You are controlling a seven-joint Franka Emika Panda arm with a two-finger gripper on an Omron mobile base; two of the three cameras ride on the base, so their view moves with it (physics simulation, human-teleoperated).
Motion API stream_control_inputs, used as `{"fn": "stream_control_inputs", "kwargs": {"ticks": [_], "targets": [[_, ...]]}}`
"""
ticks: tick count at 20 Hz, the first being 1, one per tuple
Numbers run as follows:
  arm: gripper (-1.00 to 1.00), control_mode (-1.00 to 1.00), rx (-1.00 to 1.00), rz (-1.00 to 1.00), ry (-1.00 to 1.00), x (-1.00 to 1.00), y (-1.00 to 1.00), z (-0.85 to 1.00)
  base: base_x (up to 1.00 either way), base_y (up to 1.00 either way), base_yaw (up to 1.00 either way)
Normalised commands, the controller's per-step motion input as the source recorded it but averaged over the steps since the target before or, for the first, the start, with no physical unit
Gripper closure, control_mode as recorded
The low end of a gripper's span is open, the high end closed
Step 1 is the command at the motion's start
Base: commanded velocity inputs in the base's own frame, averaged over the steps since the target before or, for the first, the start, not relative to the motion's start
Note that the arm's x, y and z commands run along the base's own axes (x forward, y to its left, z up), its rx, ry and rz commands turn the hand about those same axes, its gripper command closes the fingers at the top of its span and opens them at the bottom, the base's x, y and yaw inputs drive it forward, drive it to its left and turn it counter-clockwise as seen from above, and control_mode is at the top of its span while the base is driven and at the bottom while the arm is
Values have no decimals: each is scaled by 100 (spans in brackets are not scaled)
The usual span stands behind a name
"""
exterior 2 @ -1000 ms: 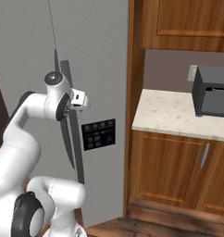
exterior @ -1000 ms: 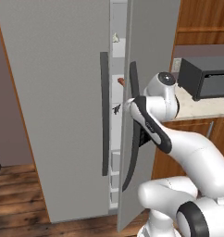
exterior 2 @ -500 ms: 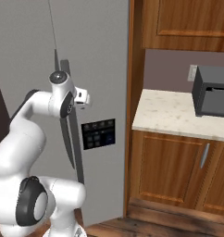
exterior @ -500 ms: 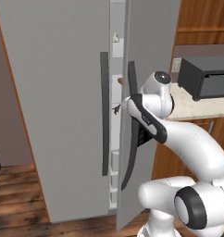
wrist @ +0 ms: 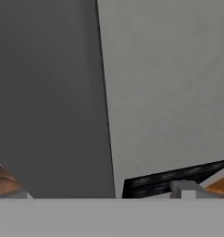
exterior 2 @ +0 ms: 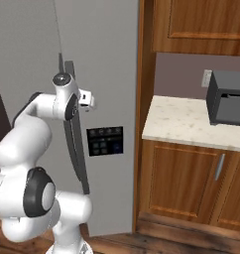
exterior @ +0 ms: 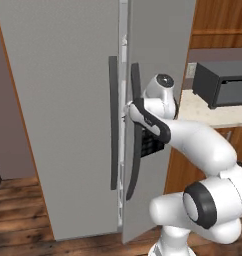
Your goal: Store the kebab skewer in the freezer for long-term storage. Close the freezer door after placing the cooked food.
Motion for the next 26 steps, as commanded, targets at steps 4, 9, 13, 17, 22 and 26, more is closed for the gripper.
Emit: {"fn": "stream_control_inputs", "kwargs": {"ticks": [4,9,13,17,22,26], "targets": [[-100,-100,0,0,0,41,0,-2,0,0,0],[-100,-100,0,0,-5,29,0,0,0,0,0],[-100,-100,0,0,-8,33,0,0,0,0,0],[-100,-100,0,0,-11,34,0,0,0,0,0],[-100,-100,0,0,-11,39,0,0,0,0,0],[-100,-100,0,0,-4,42,0,0,0,0,0]]}}
